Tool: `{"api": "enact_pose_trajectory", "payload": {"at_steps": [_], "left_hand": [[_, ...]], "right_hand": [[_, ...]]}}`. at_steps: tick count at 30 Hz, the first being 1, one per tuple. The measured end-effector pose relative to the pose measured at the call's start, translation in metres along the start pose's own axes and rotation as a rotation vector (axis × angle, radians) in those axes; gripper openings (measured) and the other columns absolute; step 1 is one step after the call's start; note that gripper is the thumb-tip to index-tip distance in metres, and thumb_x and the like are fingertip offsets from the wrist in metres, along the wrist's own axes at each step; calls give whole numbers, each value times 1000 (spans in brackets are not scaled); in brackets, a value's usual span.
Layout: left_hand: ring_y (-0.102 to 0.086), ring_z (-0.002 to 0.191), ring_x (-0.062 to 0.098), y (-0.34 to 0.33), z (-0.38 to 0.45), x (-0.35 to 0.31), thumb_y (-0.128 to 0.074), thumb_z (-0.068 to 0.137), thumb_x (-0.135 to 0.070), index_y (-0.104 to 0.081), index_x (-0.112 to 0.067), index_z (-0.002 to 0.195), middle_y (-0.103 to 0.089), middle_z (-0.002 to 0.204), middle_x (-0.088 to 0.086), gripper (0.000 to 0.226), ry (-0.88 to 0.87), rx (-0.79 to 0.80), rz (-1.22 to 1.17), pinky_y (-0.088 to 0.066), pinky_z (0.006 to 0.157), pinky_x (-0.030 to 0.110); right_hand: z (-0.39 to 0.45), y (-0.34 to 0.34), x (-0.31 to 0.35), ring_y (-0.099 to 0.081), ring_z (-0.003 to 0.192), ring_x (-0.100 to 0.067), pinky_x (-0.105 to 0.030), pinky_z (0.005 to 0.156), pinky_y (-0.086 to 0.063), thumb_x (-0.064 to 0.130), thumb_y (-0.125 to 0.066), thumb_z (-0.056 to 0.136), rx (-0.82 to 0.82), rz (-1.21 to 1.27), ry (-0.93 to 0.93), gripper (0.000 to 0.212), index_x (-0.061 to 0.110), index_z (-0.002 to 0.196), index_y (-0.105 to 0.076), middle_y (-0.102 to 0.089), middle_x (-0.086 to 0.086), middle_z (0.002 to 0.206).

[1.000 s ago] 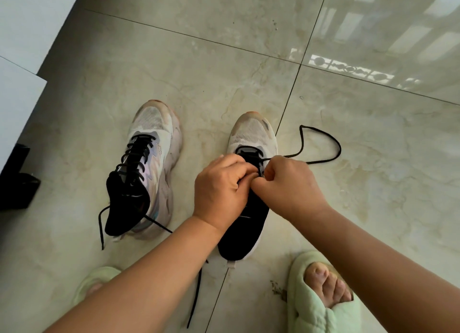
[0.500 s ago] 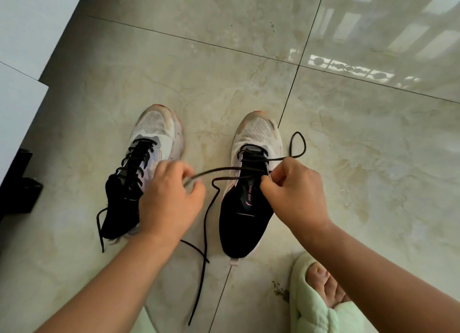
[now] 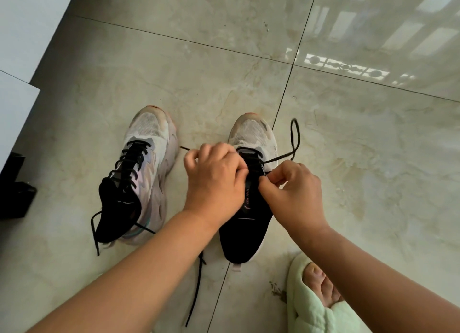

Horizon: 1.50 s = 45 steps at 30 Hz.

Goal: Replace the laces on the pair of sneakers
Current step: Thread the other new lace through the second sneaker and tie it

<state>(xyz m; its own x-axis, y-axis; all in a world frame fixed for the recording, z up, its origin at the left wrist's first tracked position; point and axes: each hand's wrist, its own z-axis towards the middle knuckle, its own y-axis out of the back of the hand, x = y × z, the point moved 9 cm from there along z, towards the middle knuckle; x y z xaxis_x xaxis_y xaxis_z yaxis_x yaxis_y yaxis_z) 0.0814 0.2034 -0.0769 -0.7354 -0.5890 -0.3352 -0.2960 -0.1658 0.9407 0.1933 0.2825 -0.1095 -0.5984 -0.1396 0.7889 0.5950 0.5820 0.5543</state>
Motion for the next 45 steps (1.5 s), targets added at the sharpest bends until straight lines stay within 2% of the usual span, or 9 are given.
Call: {"api": "enact_pose_trajectory", "payload": {"at_steps": [4, 9, 14, 17, 24, 33, 35, 38, 45], "left_hand": [[-53, 85, 27, 19, -16, 45, -68, 73, -9, -57, -14, 67, -54, 86, 4, 14, 207, -87, -11, -24, 82, 33], [-55, 74, 27, 9, -37, 95, -60, 77, -16, -55, -13, 68, -54, 83, 1, 11, 440, 173, 12, -45, 69, 35], [-55, 92, 20, 15, -19, 41, -58, 82, -25, -67, -15, 104, -55, 101, 2, 25, 131, 56, -204, -46, 81, 33], [-56, 91, 26, 5, -10, 1, -64, 75, -31, -73, -18, 93, -60, 95, 4, 24, -27, 32, -155, -42, 83, 36], [-53, 89, 24, 3, -3, -3, -78, 68, -20, -67, -21, 70, -57, 87, -3, 11, 33, -32, -64, -16, 79, 26], [-50, 70, 24, 12, -34, 91, -60, 79, -8, -51, -10, 68, -51, 73, -2, 15, 418, 76, -68, -40, 64, 33], [-51, 69, 18, 11, -35, 82, -60, 79, -15, -55, -14, 78, -54, 79, -6, 5, 394, 74, -115, -38, 62, 28], [-53, 86, 10, 12, -26, 45, -59, 81, -31, -61, -22, 108, -51, 104, -8, 29, 228, 51, -244, -39, 73, 19], [-55, 101, 30, -9, -6, -6, -76, 71, -20, -74, -16, 83, -61, 105, 6, 13, 46, 65, -91, -33, 92, 39]], "right_hand": [[1, -1, 0, -51, 78, -9, -5, 61, -35, 11, -65, 74, 20, 22, -12, 14, 8, 62, -59, -54, 8, 61], [0, -1, 1, -51, 77, -13, -12, 63, -37, 10, -65, 74, 15, 34, -3, 13, 6, 63, -58, -52, 8, 60], [0, -1, 1, -52, 79, -12, -12, 63, -38, 13, -67, 74, 13, 38, -5, 13, 9, 64, -60, -50, 11, 60], [-2, 0, -1, -51, 80, -10, -11, 63, -37, 16, -68, 73, 12, 50, -3, 10, 11, 66, -61, -52, 12, 62], [-3, 1, -3, -51, 80, -10, -12, 62, -38, 17, -65, 73, 5, 47, -7, 12, 15, 63, -59, -55, 13, 62], [0, 3, 0, -53, 79, -10, -12, 62, -38, 12, -66, 72, -20, 60, 16, 15, 17, 59, -59, -52, 14, 56], [1, 4, 0, -53, 79, -11, -15, 62, -38, 12, -66, 72, -22, 49, 23, 14, 15, 61, -59, -51, 14, 57], [1, 3, 1, -53, 79, -11, -14, 61, -37, 13, -66, 72, -23, 44, 33, 13, 15, 61, -59, -52, 14, 57], [3, 3, 3, -54, 77, -11, -11, 61, -37, 12, -66, 69, -30, 39, 52, 16, 19, 58, -57, -50, 16, 57]]}}
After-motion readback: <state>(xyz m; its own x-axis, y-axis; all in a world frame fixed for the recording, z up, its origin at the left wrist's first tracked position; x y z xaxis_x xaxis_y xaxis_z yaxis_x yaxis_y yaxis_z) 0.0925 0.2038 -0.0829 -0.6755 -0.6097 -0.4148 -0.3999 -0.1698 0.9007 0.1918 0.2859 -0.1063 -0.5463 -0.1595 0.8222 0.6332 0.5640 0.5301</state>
